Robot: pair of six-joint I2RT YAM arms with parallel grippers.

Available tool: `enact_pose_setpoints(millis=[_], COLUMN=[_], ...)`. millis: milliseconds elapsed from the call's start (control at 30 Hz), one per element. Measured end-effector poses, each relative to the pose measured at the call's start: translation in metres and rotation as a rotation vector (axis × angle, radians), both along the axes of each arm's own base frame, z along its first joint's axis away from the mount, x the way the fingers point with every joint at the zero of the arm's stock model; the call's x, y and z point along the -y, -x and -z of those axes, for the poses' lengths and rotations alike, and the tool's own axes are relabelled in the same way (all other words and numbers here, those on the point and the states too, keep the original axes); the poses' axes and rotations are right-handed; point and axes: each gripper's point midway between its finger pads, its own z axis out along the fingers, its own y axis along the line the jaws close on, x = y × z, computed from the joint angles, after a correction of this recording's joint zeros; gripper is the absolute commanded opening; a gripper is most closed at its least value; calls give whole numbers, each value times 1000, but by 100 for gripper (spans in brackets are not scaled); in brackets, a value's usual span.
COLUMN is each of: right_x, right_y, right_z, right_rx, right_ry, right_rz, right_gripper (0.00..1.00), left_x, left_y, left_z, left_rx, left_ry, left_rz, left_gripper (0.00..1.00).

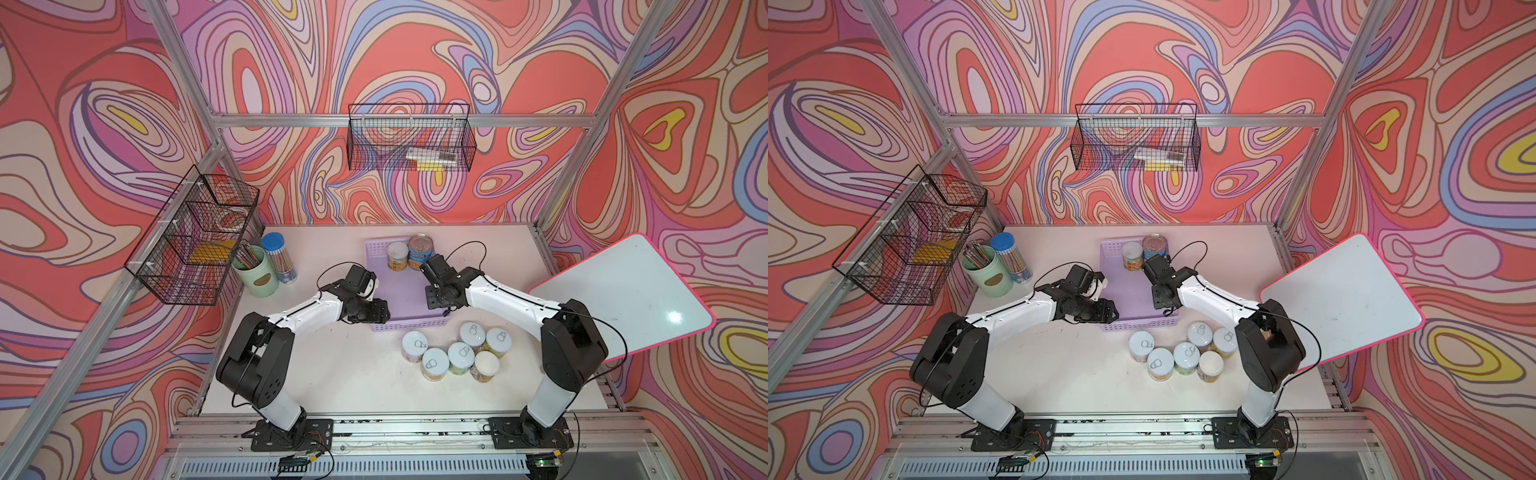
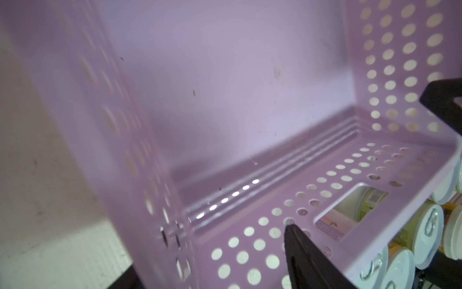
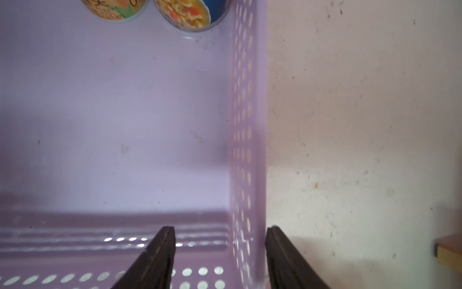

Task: Put the canned food in the basket
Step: Adjust the basket at the center of the board, then pick up the canned food from the center of the board.

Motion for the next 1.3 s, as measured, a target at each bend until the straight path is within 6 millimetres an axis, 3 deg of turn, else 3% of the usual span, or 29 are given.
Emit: enact_pose_setpoints(millis=[67,167,233,400,567,667,800,900,1067,1300], right_x=[6,9,9,10,25,37,38,24,-15,-47], right_y=[9,16,18,22,42,61,84,102,123,130], right_z=[4,8,7,-22,-54,-58,-50,-42,-37,-11], right_rx=[-26,-50,-53,7,70,55,-1,-43,-72,-139], right_ry=[13,18,12,-42,-81,-85,-120,-155,-194,-174], right_rz=[3,3,0,-2,21,31,13,-43,-182,-291], right_gripper=[59,65,67,71,71,72,75,77,85,97], left_x=[3,3,0,-8,-1,8,17,20,1,-14], left_y=[3,4,2,2,14,26,45,61,84,99], left_z=[0,-1,-4,-28,-66,-81,-83,-77,-61,-63], left_rx=[1,8,18,86,200,243,257,246,218,237], left_ry=[11,12,6,-20,-24,-10,-12,-13,19,126], left_rz=[-1,-13,-27,-56,-50,-33,-12,-5,-58,-140], left_gripper=[74,93,99,99,99,99,99,99,99,99])
